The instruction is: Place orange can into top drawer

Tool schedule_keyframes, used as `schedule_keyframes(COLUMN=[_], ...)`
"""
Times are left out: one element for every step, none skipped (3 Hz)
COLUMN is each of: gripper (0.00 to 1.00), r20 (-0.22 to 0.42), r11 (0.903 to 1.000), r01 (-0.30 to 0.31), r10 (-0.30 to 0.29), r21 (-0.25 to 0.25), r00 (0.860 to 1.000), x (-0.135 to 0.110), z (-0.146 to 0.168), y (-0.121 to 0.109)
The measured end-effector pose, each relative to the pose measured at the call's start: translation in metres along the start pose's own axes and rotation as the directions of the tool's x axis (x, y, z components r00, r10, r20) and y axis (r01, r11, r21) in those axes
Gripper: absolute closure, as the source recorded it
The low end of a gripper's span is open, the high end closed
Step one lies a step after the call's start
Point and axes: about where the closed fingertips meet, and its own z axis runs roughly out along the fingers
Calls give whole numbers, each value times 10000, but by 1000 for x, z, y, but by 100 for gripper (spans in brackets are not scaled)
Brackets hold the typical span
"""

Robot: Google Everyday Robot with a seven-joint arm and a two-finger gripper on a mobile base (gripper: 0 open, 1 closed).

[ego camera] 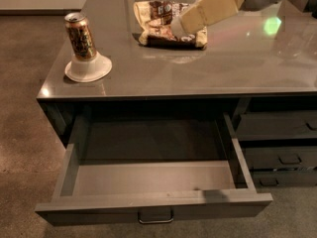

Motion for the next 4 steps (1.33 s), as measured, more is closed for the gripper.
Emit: schedule_keyframes(gripper=[0,0,0,0], r20=[49,102,301,1108], r11=[10000,9994,9998,9993], r01=[12,-117,-164,-136], r10=[-12,114,160,174], r21=[3,338,121,-354], r00=[10000,9999,9994,9937], x=[-1,1,7,-3], z=[-2,24,106,178], y=[1,-8,-12,0])
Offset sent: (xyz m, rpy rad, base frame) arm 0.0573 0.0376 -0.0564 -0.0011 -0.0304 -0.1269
